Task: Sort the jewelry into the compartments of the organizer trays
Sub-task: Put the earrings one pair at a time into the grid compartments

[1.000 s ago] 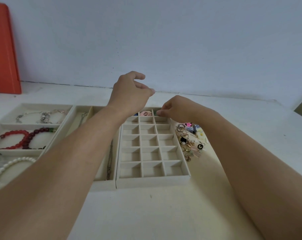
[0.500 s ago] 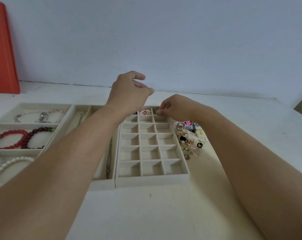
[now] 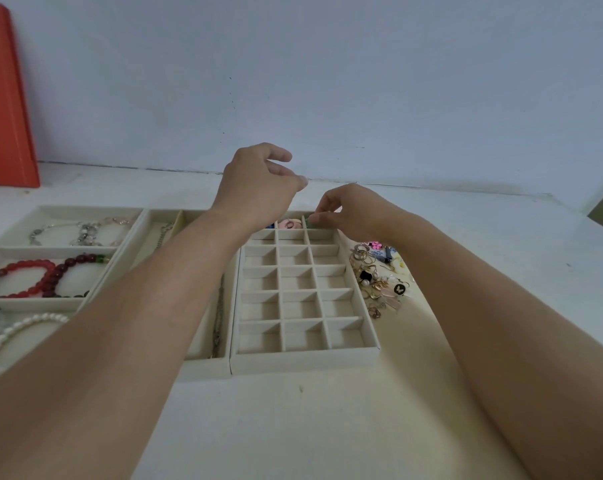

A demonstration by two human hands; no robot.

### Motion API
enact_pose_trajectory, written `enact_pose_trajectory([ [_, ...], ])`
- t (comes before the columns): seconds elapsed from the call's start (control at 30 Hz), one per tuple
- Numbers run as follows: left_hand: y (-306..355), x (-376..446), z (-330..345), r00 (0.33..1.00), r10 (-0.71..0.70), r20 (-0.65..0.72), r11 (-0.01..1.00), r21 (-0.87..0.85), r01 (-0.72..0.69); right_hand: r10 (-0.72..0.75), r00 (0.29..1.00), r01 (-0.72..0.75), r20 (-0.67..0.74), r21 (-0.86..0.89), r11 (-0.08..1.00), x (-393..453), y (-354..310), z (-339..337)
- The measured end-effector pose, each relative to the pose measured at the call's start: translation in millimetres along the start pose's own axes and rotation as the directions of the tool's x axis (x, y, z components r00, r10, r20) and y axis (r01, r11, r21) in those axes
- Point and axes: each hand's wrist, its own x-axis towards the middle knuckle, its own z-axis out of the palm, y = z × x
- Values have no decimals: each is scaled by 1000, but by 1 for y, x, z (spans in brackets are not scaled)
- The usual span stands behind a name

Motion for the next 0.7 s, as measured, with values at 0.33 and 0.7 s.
enact_pose_trajectory([
  [0.33,-1,1,1,1000,4,-4,1000,-5,-4,9,995,-8,-98,7,1000,5,-2,5],
  [0.7,-4,1,1,1000,3,0,1000,0,-3,-42,990,41,-133,-10,999,7,0,5],
])
